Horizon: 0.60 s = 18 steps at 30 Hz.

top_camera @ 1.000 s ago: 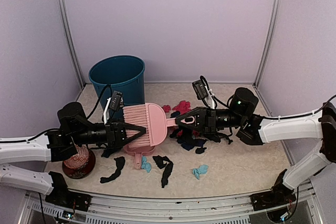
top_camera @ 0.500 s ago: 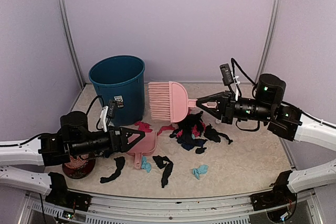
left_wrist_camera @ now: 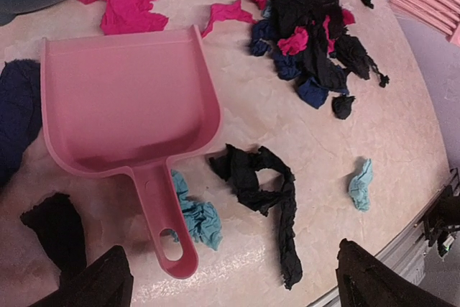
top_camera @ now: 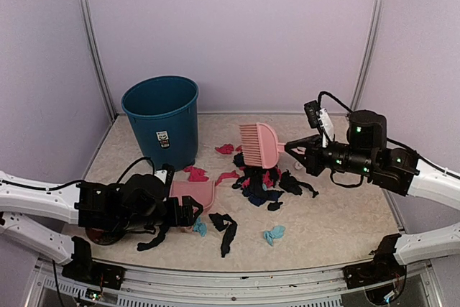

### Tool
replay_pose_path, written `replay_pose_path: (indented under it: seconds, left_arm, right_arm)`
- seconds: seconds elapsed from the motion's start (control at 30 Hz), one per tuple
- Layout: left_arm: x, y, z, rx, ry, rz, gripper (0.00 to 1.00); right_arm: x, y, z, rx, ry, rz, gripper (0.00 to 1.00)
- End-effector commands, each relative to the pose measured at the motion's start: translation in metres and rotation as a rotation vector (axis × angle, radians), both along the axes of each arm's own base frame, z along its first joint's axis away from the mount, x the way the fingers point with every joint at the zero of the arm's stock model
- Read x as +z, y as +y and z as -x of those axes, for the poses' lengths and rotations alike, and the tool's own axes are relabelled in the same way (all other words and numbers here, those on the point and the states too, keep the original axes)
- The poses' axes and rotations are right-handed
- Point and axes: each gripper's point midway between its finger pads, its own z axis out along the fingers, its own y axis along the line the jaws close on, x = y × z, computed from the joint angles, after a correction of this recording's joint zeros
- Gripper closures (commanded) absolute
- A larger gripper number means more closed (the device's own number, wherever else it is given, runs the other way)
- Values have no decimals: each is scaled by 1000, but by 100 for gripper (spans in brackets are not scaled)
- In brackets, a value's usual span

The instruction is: Sweep away the paper scraps from the table

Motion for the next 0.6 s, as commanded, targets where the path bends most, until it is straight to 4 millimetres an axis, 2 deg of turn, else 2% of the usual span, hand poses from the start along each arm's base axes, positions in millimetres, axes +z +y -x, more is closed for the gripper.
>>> replay_pose_path:
  seconds: [0.0,0.23,0.57]
  left_arm:
    - [-12,9,-3,104,27,-106,5]
    - [-35,3,-6,127,53,-206,13]
    - [-56,-3,-9,133,68,-328,18]
  right_arm:
    - [-11,-8,-6,-40,-10,38,100]
    - [-22,-10,-6,-43,6,55,100]
    - [-32,-9,-7,-41,18,76,100]
